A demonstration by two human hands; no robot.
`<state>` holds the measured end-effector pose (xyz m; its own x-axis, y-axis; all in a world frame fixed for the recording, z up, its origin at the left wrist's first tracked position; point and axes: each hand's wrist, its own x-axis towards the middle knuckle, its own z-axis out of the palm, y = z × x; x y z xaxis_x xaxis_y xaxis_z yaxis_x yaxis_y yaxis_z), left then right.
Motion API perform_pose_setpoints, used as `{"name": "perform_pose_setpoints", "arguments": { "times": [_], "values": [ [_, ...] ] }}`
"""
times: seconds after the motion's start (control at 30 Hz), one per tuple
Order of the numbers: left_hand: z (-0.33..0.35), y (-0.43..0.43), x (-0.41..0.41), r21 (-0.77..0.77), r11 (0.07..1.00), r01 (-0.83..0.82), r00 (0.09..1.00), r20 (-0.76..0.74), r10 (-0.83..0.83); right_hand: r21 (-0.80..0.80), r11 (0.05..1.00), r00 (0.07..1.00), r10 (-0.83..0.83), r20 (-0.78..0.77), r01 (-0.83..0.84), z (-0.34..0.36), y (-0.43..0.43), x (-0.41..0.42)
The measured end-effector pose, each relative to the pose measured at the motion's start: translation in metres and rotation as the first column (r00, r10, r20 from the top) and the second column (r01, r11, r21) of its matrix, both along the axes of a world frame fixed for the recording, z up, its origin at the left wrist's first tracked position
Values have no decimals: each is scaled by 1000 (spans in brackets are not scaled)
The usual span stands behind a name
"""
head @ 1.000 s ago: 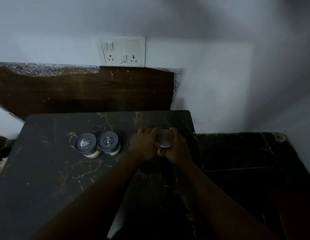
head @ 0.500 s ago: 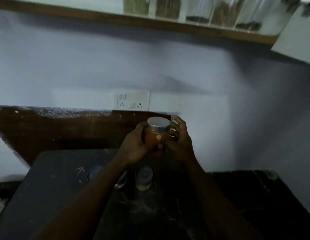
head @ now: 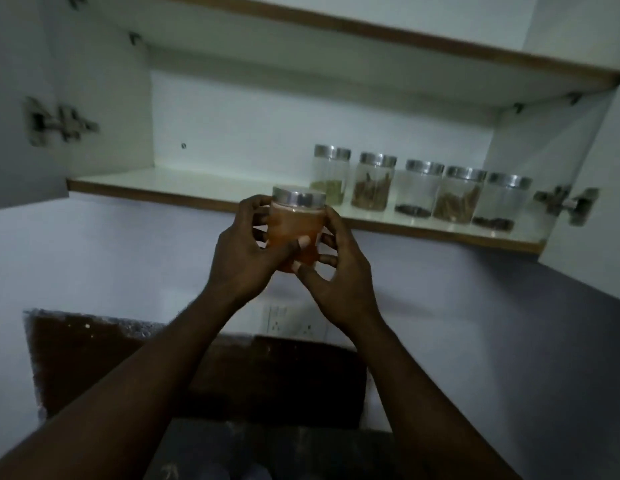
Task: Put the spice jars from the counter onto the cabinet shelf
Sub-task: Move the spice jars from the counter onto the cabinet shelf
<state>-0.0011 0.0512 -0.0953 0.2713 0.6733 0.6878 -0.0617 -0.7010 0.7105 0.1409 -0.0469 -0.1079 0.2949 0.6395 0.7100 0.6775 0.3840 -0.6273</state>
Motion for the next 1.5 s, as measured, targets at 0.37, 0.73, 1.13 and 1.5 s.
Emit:
{"name": "perform_pose_setpoints", "arguments": {
  "times": [0.37,0.73,1.13,1.5],
  "values": [
    [92,83,28,72,937,-343,923,-159,350,-109,983,972,-121,200,145,103,105,9],
    [103,138,58,-16,907,-421,821,-431,374,-194,898,891,-323,321,395,114,148,29],
    [106,154,71,-58,935,-350,751,-614,243,-153,878,872,-402,280,454,108,154,30],
    [105,145,65,-147,953,-264,791,-598,126,-146,875,878,-427,216,461,103,152,32]
  ]
}}
